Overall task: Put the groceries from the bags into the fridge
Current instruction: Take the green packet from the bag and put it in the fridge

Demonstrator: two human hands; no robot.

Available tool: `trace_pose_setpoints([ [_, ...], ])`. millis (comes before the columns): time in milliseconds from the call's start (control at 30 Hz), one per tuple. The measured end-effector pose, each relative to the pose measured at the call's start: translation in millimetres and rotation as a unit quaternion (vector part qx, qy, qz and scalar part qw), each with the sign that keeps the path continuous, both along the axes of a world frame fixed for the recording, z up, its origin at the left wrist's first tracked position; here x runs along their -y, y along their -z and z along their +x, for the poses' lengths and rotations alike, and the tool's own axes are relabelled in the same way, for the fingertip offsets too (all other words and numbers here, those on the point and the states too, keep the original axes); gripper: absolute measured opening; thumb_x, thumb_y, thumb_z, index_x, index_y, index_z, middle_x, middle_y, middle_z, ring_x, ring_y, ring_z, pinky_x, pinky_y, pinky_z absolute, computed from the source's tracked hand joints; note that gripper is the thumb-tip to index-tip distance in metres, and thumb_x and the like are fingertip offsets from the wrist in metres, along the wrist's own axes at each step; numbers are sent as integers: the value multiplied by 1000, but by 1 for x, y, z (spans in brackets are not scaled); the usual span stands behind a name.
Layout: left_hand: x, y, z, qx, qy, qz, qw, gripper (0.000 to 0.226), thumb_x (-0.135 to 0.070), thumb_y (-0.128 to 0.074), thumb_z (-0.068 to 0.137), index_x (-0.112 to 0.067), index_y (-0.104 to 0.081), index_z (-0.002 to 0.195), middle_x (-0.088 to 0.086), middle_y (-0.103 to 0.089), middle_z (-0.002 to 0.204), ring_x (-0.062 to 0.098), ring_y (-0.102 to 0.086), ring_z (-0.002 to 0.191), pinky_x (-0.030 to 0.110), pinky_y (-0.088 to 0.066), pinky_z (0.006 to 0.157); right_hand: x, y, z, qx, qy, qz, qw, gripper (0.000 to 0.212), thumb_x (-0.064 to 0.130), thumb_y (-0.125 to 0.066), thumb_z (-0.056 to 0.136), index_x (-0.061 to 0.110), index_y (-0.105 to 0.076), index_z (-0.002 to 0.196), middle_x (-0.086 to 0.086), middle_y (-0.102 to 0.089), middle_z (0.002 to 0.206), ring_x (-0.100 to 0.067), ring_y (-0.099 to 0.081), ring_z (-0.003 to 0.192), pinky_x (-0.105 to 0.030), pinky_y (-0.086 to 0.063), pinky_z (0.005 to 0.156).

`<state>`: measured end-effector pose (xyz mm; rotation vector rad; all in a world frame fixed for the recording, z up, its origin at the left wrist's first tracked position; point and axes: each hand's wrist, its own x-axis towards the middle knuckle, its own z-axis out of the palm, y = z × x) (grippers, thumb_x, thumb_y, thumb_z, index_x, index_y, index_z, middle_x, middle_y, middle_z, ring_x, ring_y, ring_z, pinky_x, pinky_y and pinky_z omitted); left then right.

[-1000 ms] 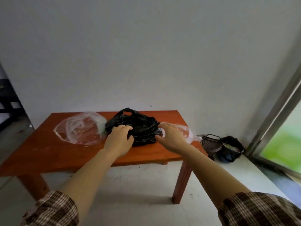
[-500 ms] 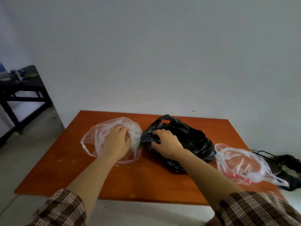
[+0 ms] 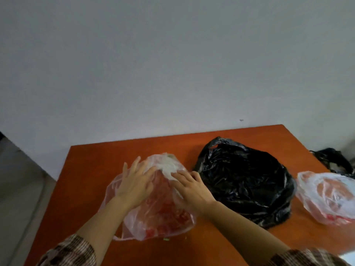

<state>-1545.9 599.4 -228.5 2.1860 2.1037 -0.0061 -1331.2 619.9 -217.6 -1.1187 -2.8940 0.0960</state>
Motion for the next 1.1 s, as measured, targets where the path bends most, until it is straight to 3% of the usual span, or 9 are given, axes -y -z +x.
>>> trace_pose_setpoints([
  [100,-21,18,-22,-27,78,-41,996,60,-36,-47,74,-38,-44,134,2,-38,151,36,-30,140,64,-17,105,-1,18,-20,94,12,1,995,52,34,-71,77,19,-58,125,-3,-46,145,-25,-37,132,-51,-47,94],
  [200,-42,34,-26,23,105,-52,993,64,-37,-50,82,-37,-32,143,-4,-13,160,32,-1,147,63,3,109,-3,45,-25,225,-17,8,974,48,27,-53,94,14,-47,139,-7,2,162,-29,-5,148,-59,-23,110],
  [267,-57,41,-22,35,120,-51,991,67,-37,-47,85,-35,-24,148,-7,-1,161,27,11,147,61,8,111,-5,53,-32,273,6,14,962,46,32,-52,93,16,-52,136,-9,-4,162,-28,-7,148,-59,-22,111],
  [433,-91,59,-17,42,177,-49,982,76,-34,-48,82,-37,-16,150,-5,11,160,21,25,140,57,12,111,-30,61,-34,351,79,-17,933,60,28,-39,101,8,-16,153,-16,6,160,-32,12,147,-62,-2,113],
  [600,-104,85,-24,38,386,49,920,56,-22,-38,84,-40,-47,136,4,-34,152,32,-23,143,63,-22,110,-53,59,-17,331,186,-99,920,61,28,-38,102,12,-9,154,-8,4,161,-29,12,147,-61,0,114],
  [667,-108,96,-31,28,430,64,900,50,-16,-53,84,-34,-57,130,1,-43,147,26,-15,146,64,-28,108,-57,62,-14,263,246,-155,920,55,28,-36,101,15,-19,152,-4,-2,161,-25,8,148,-60,-1,114],
  [767,-112,101,-37,24,321,30,946,78,-4,-79,60,-26,-56,132,-2,-32,151,16,9,147,58,-17,113,-58,71,-15,149,312,-218,913,55,43,-30,100,17,-31,149,1,-6,161,-20,4,148,-59,2,114],
  [900,-122,106,-34,87,219,-71,969,79,-8,-55,85,-35,-19,150,-14,10,155,13,17,145,48,3,115,-58,79,-25,101,369,-279,881,84,71,-30,89,14,-27,150,0,-1,162,-23,8,148,-59,8,114],
  [1100,-124,111,-20,148,143,-137,969,91,-15,-57,82,-45,-3,149,-22,17,155,11,14,141,51,-17,115,-60,86,-50,127,410,-283,858,109,75,-51,77,9,-9,152,-9,-3,160,-31,3,147,-60,5,114],
])
